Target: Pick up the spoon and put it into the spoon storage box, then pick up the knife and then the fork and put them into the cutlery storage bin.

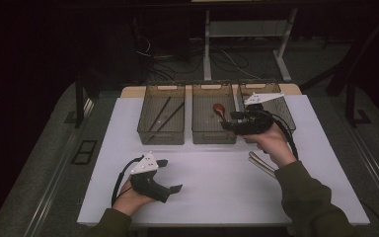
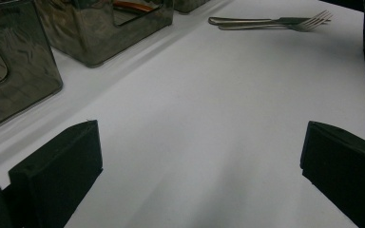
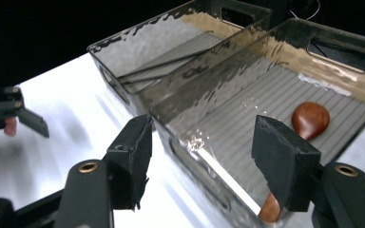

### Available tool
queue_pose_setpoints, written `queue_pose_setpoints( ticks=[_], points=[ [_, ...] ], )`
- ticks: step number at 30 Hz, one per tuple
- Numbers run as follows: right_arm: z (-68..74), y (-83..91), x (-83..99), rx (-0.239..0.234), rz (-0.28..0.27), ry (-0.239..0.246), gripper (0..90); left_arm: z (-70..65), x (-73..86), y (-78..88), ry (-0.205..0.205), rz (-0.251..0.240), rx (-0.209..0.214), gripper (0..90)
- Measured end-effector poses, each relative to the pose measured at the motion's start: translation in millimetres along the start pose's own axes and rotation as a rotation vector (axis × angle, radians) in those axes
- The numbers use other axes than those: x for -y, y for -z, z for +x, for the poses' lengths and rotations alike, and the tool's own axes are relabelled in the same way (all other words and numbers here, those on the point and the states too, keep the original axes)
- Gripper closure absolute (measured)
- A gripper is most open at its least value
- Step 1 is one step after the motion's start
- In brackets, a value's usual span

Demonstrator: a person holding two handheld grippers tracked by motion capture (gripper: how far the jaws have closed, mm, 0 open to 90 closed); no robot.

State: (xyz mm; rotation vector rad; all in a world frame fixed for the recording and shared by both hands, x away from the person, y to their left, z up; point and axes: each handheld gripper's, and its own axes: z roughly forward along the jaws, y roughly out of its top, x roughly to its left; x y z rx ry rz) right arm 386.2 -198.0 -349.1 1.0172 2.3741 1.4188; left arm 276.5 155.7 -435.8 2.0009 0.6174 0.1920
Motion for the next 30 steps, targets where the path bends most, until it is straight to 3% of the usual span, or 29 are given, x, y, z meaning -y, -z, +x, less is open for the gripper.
queue_pose_setpoints(
  ticks=[8,15,30],
  points=[
    [4.7,17.2,25.4,-0.03,-0.027,0.006,37.3,-0.8,0.4,0.4,-0.004,0.008,-0.001,0.0],
    [8.7,30.9,41.6,-0.043,-0.018,0.017,36.6,-1.6,0.0,0.9,-0.009,0.004,-0.003,0.0],
    [7.5,62.8,72.0,-0.021,0.002,0.012,35.8,-1.9,-0.1,1.5,-0.012,0.007,-0.005,0.0]
  ],
)
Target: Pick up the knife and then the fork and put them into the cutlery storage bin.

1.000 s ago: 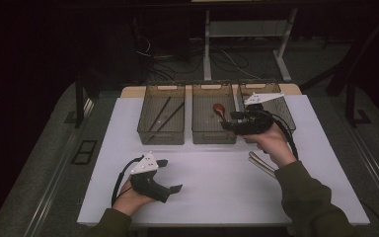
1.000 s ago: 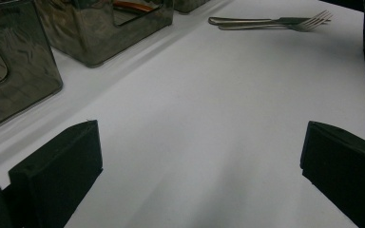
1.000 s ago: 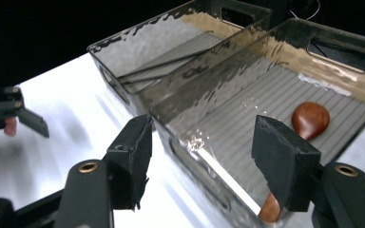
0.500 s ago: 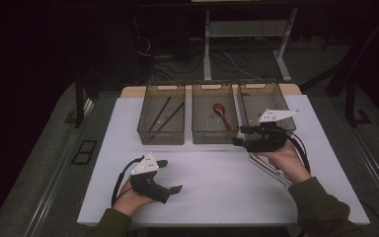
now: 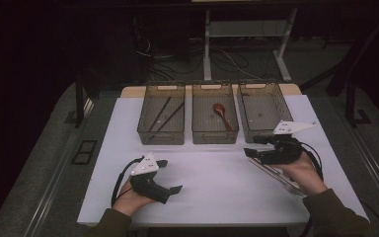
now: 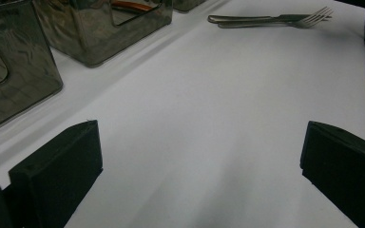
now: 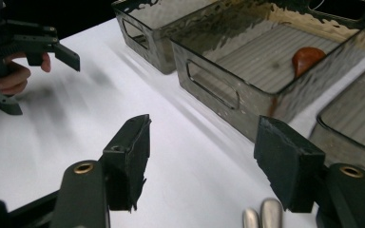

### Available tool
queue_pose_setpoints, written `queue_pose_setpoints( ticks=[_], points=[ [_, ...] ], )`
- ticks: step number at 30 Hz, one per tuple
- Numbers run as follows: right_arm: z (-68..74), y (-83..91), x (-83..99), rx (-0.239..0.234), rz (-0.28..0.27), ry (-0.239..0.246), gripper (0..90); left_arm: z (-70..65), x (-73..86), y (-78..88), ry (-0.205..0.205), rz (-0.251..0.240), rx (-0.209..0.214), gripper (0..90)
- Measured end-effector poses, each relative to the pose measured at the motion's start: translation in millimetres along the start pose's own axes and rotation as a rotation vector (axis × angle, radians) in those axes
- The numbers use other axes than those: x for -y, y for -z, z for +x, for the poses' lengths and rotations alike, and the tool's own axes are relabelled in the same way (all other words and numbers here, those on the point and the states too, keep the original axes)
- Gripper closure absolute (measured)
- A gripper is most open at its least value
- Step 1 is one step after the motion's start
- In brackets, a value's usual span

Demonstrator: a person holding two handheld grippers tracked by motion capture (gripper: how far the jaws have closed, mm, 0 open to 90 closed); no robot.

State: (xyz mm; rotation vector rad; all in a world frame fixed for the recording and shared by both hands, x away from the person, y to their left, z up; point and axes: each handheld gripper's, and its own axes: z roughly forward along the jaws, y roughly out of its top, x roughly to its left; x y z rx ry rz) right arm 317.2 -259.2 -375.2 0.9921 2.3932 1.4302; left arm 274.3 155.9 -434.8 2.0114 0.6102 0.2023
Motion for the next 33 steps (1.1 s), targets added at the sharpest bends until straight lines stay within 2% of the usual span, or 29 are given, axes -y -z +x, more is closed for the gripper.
queue_pose_setpoints(
  ticks=[17,24,26,31,33],
  points=[
    [-13.1,34.3,34.4,0.048,0.04,-0.038,36.0,0.5,0.3,2.3,0.006,-0.003,-0.016,0.0],
    [-18.2,46.3,46.5,0.073,0.102,-0.044,39.8,-0.1,0.8,2.9,0.007,-0.003,-0.018,0.0],
    [-19.4,49.2,48.1,0.085,0.128,-0.045,44.6,0.1,1.0,3.1,0.006,-0.001,-0.02,0.0],
    [-23.1,52.8,49.2,0.084,0.18,-0.029,49.1,0.0,1.5,3.4,0.007,0.0,-0.022,0.0],
    [-23.9,52.6,48.8,0.08,0.196,-0.037,51.6,-0.2,1.6,3.2,0.007,-0.002,-0.021,0.0]
  ],
)
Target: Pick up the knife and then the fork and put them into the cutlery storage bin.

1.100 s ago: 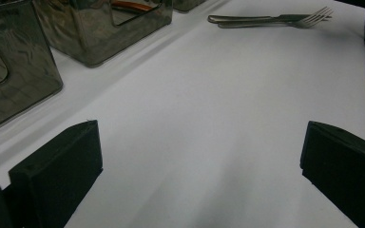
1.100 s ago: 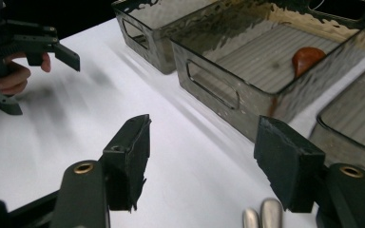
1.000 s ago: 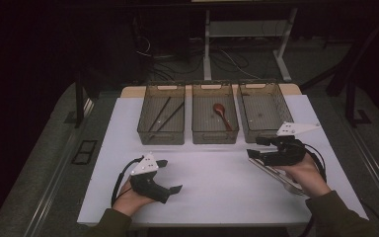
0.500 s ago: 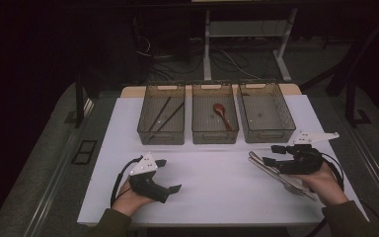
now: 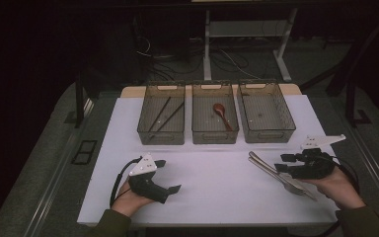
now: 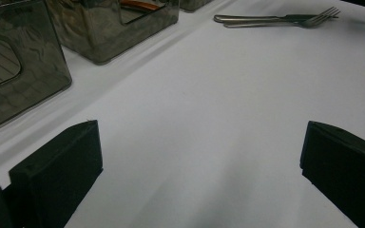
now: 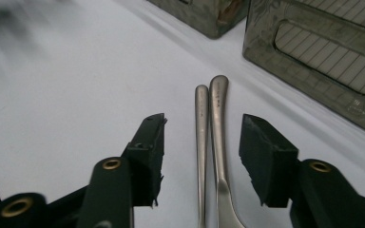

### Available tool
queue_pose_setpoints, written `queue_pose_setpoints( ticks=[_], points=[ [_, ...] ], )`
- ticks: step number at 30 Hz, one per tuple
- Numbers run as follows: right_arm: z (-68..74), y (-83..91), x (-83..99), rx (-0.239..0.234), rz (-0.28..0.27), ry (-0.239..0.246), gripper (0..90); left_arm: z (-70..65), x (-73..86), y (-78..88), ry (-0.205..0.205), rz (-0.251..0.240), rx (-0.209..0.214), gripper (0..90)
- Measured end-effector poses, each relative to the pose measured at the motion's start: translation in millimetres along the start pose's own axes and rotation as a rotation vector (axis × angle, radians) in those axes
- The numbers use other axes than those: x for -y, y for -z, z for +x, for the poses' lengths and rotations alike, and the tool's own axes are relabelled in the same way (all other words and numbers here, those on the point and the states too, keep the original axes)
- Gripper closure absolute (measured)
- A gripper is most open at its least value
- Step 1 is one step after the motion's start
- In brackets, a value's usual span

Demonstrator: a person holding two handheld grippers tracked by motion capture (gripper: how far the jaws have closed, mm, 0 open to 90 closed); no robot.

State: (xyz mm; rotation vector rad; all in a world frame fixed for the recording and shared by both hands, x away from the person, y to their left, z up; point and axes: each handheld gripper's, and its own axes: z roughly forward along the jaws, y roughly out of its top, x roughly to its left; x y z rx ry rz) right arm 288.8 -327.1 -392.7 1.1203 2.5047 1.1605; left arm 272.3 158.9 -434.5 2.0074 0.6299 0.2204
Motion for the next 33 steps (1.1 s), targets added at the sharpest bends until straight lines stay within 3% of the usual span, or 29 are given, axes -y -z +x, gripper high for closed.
queue_pose_setpoints(
  ticks=[8,21,33],
  points=[
    [1.4,-8.1,0.0,0.016,0.109,-0.004,56.5,0.4,0.5,0.7,0.0,0.004,0.001,0.0],
    [4.1,-19.6,2.3,0.038,0.252,0.059,72.2,-0.3,0.8,-0.2,0.002,0.004,0.002,0.0],
    [5.2,-34.6,5.2,0.054,0.366,0.1,77.4,-0.6,1.0,-0.3,0.001,0.005,0.003,0.0]
  ],
)
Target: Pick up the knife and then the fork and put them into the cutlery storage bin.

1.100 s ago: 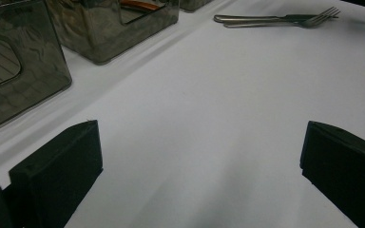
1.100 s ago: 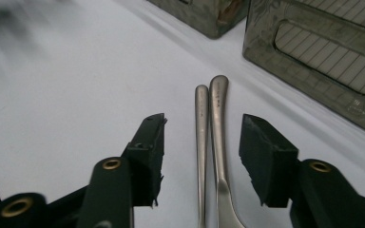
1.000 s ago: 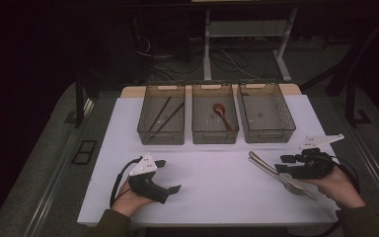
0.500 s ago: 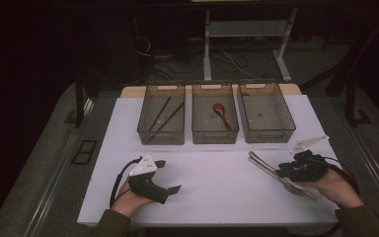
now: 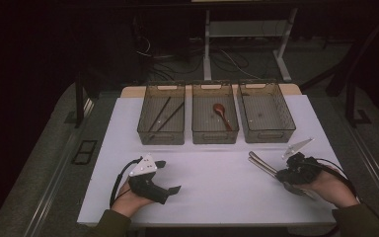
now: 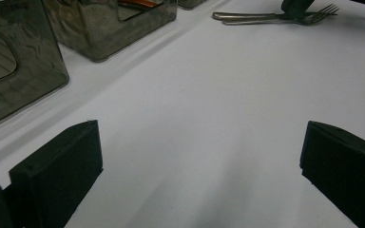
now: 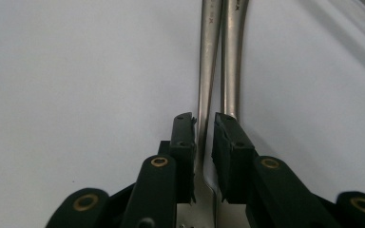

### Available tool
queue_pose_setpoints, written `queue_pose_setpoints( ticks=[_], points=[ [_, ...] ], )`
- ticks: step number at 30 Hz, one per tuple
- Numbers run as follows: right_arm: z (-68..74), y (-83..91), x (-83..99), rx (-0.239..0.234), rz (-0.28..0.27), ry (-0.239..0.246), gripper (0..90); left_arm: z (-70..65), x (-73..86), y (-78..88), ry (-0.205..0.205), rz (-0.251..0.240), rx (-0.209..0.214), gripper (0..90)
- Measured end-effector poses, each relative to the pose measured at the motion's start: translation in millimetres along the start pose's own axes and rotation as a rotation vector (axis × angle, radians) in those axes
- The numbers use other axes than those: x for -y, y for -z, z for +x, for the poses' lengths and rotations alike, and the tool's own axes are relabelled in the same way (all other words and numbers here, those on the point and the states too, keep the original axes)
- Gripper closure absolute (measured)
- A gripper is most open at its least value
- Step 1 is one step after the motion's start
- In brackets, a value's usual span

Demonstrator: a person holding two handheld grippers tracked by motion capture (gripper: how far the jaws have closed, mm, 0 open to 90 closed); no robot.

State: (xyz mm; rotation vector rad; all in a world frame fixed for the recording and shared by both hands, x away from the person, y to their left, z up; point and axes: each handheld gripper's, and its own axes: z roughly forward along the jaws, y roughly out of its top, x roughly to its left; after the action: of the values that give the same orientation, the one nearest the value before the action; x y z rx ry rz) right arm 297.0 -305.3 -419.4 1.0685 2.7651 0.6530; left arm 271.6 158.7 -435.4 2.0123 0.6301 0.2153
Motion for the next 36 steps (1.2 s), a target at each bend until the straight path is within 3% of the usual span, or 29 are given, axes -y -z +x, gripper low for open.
queue_pose_setpoints(
  ticks=[9,17,28,36],
  points=[
    [1.1,-8.2,-1.3,0.0,0.049,0.016,79.5,0.0,0.2,0.0,0.0,0.003,-0.002,0.0],
    [1.6,-9.6,-3.2,0.007,0.056,0.015,80.7,-0.4,0.1,0.0,-0.005,0.009,0.0,0.0],
    [8.0,-12.3,-13.3,0.053,0.134,0.014,81.6,-0.8,0.3,-0.8,-0.005,0.006,0.0,0.0],
    [9.3,-13.2,-17.1,0.057,0.159,0.006,83.1,-0.6,0.2,0.0,-0.005,0.01,-0.001,0.0]
  ],
)
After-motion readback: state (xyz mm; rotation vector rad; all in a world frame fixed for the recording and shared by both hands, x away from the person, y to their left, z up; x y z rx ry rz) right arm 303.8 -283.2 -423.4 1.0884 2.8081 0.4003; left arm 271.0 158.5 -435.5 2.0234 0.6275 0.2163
